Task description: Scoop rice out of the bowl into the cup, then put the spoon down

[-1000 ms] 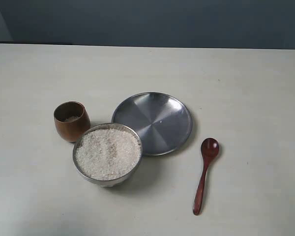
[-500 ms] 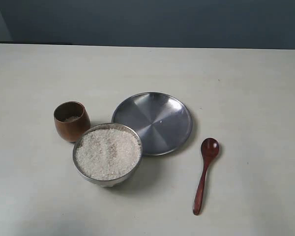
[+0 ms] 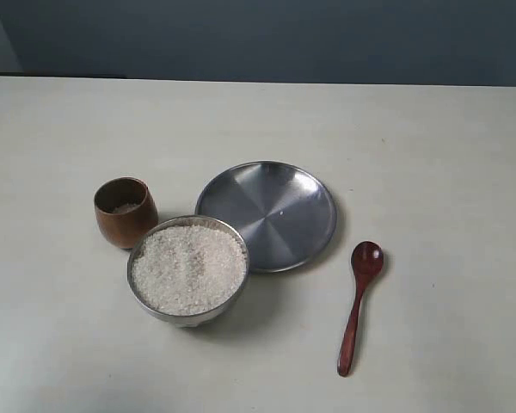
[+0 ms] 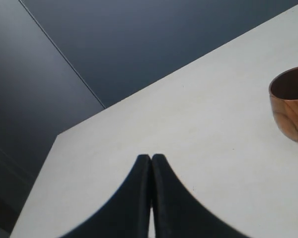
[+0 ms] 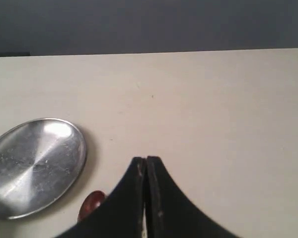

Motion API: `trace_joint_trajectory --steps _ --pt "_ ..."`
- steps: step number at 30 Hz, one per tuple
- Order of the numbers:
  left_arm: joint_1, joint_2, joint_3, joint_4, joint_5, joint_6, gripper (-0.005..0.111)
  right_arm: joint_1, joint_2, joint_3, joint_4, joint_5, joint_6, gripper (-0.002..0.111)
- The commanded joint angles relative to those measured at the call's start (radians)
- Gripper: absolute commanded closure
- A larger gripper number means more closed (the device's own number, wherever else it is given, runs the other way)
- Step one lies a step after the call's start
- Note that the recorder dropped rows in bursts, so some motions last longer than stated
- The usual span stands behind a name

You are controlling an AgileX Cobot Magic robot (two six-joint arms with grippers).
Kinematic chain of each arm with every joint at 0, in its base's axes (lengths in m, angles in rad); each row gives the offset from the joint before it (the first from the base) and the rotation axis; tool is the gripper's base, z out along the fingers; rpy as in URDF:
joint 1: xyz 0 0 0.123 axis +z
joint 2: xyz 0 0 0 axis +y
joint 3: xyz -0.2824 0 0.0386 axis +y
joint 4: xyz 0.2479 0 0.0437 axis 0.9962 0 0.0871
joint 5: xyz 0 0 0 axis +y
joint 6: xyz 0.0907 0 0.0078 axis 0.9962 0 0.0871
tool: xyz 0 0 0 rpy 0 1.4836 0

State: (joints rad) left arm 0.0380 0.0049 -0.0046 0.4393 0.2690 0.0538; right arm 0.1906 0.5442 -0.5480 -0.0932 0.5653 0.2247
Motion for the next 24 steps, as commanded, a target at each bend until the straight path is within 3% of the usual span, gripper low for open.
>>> trace_joint_trajectory --steps 1,24 --pt "0.002 -0.005 0.005 0.032 -0.025 0.002 0.106 0.004 0.021 -0.006 -0.009 0.013 -0.010 0.108" --pt "0.002 -0.005 0.005 0.032 -0.025 0.002 0.106 0.004 0.026 -0.006 0.087 0.030 -0.010 0.108"
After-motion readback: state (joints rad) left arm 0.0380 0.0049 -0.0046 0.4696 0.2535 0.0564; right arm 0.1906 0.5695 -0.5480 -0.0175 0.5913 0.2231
